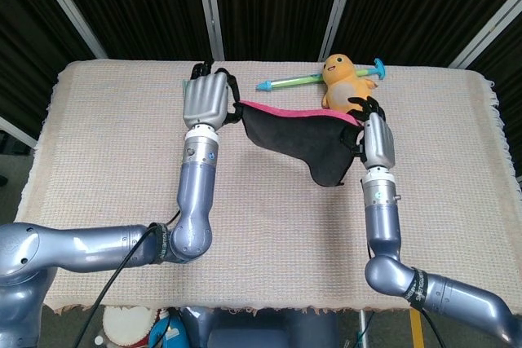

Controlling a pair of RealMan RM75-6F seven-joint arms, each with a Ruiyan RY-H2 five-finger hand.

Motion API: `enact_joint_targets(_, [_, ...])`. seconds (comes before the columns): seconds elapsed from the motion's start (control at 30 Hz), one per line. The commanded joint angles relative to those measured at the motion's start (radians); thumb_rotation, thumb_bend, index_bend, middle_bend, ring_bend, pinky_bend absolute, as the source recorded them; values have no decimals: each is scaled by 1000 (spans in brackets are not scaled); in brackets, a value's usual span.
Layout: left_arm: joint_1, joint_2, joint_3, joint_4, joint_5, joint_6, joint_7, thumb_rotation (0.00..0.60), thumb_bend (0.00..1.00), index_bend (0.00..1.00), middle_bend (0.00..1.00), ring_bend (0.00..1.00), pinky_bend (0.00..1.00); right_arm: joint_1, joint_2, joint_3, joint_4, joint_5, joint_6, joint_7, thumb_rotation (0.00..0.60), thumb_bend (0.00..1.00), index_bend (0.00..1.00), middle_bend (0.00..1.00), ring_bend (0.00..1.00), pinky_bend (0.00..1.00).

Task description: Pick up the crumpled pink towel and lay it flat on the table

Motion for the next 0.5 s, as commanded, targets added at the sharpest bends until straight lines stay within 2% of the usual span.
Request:
enact_joint_targets(0.03, [22,6,19,-8,28,-5,-35,600,712,919,297,45,70,22,-11,2,26,16,-2,-14,600,720,659,224,21,11])
enact_joint_targets(0.5, [64,-20,94,19,87,-41,-106,600,713,918,297,45,70,96,-49,-6,192,41,-70,-9,600,720,659,225,21,11])
